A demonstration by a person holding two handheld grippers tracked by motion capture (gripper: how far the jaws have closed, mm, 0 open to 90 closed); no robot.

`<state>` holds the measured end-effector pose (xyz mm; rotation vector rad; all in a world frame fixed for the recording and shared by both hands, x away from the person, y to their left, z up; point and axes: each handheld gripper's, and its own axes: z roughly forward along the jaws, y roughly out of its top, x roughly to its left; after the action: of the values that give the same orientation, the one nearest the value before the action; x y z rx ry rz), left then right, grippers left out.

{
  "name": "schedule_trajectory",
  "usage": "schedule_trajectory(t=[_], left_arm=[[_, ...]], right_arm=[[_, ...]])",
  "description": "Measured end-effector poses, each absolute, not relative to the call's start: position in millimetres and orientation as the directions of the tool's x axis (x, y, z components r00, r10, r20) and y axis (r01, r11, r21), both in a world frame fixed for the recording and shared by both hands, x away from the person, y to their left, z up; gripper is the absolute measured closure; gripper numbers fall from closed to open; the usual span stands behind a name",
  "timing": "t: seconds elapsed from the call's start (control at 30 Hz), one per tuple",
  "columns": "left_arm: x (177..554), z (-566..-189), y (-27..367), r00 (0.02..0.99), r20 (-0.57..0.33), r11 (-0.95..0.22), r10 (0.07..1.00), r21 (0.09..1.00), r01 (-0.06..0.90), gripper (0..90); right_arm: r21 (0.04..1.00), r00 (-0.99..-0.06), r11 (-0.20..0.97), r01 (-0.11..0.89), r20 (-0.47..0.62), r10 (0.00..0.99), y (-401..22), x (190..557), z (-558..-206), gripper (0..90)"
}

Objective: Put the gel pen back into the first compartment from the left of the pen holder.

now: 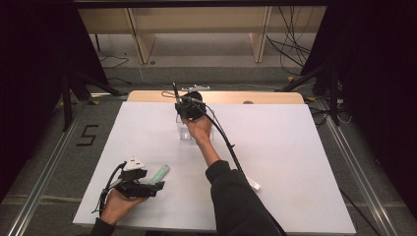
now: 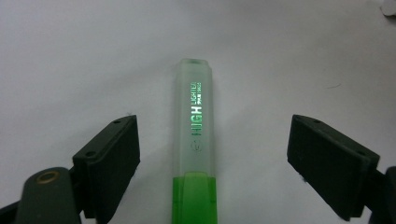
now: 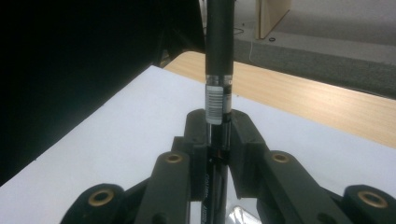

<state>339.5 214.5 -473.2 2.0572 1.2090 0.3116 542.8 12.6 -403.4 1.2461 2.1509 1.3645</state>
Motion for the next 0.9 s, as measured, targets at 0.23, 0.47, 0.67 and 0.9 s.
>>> schedule_trajectory(t=[0.23, 0.47, 0.67, 0.9], left_arm=[[339.8, -473.6, 214.4, 0.531, -0.144, -0.305, 0.835, 0.683, 0.664, 16.7], [340.2, -474.2, 214.8, 0.531, -0.142, -0.309, 0.835, 0.678, 0.667, 16.7], [340.8, -475.1, 215.5, 0.528, -0.143, -0.308, 0.837, 0.675, 0.671, 16.9], [341.1, -476.2, 214.9, 0.523, -0.144, -0.306, 0.84, 0.671, 0.675, 16.9]], right_arm=[[0.839, -0.57, 0.19, 0.51, 0.164, 0.805, 12.9, 542.9, -407.5, 79.0], [0.835, -0.563, 0.185, 0.518, 0.17, 0.809, 11.7, 542.6, -409.4, 76.0], [0.842, -0.572, 0.163, 0.515, 0.195, 0.797, 4.2, 540.2, -401.5, 56.8], [0.852, -0.573, 0.122, 0.509, 0.229, 0.787, -17.8, 529.6, -387.2, 42.9]])
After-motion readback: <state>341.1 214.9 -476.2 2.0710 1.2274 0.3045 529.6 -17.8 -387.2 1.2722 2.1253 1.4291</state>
